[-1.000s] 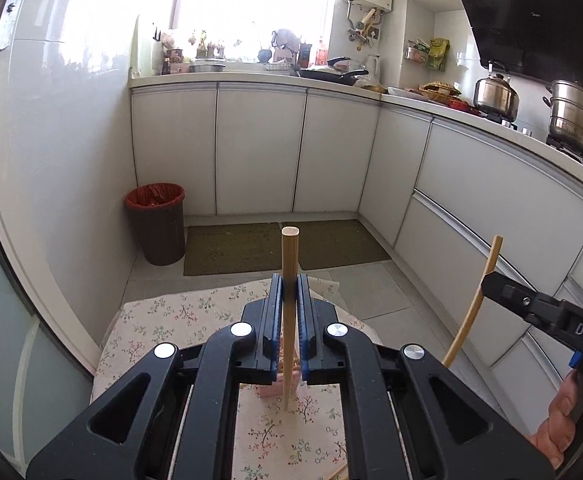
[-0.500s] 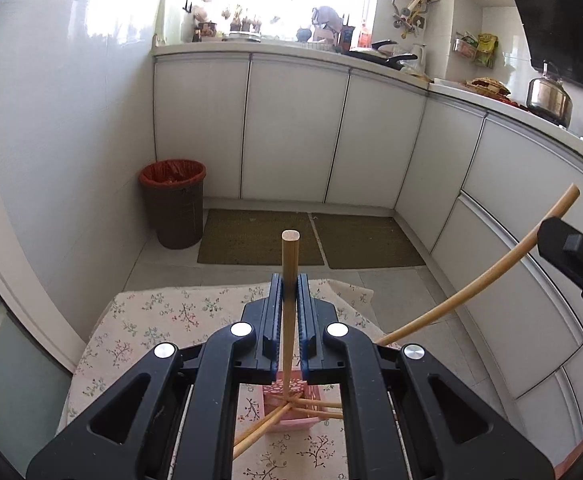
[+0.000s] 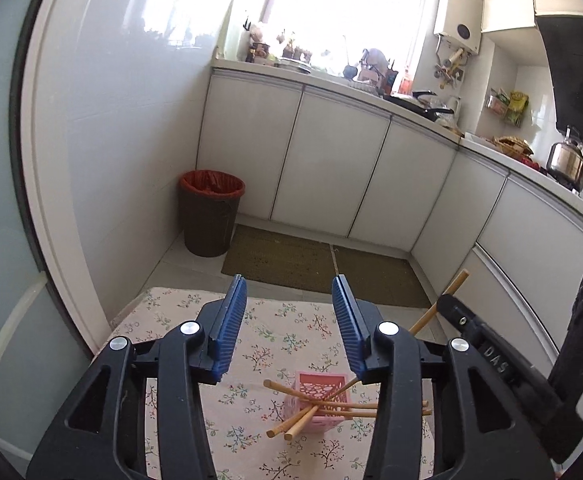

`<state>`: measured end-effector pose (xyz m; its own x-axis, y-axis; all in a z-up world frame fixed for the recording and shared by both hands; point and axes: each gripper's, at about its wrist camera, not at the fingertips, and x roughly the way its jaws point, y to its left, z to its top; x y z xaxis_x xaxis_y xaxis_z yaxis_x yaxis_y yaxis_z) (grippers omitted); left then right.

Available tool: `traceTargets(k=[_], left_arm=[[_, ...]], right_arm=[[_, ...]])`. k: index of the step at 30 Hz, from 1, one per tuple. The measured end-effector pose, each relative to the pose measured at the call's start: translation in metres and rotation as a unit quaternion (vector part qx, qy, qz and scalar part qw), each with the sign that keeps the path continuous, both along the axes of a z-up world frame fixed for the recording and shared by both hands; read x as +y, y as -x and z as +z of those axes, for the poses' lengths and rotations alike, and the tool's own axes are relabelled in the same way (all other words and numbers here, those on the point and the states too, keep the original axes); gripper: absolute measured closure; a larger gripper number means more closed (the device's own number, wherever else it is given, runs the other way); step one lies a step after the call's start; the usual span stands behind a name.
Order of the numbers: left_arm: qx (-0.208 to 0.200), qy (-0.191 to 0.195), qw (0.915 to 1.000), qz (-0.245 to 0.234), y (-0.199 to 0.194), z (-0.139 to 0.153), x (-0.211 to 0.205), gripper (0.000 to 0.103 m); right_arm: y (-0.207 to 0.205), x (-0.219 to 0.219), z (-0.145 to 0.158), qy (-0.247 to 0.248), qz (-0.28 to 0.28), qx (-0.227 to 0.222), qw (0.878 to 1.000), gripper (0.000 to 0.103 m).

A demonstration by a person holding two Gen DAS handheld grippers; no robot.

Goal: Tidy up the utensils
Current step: 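Lower both chopsticks into the pink cup and open both tools, then move both open tools back to the remaining chopsticks on the cloth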

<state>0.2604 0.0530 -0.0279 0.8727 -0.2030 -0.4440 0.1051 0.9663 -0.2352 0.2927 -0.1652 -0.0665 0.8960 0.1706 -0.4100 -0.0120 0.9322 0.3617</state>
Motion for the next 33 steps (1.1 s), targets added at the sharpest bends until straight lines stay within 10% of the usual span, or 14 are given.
traceTargets(k=[13,17,33], left_arm=[[0.016,-0.005,0.9998,0.002,0.003,-0.003,0.014,0.052],[0.008,-0.007,0.9999,-0.007,0.013,0.001,0.008,0.038],[0.005,-0.061,0.9978,-0.026,0.067,-0.007,-0.025,0.007]], right_arm=[[0.002,0.012,-0.030,0.048,-0.024,0.021,0.998,0.089],[0.025,0.007,-0.013,0.069,-0.048,0.000,0.996,0.057],[0.118,-0.021,0.001,0.092,-0.167,0.033,0.981,0.007]])
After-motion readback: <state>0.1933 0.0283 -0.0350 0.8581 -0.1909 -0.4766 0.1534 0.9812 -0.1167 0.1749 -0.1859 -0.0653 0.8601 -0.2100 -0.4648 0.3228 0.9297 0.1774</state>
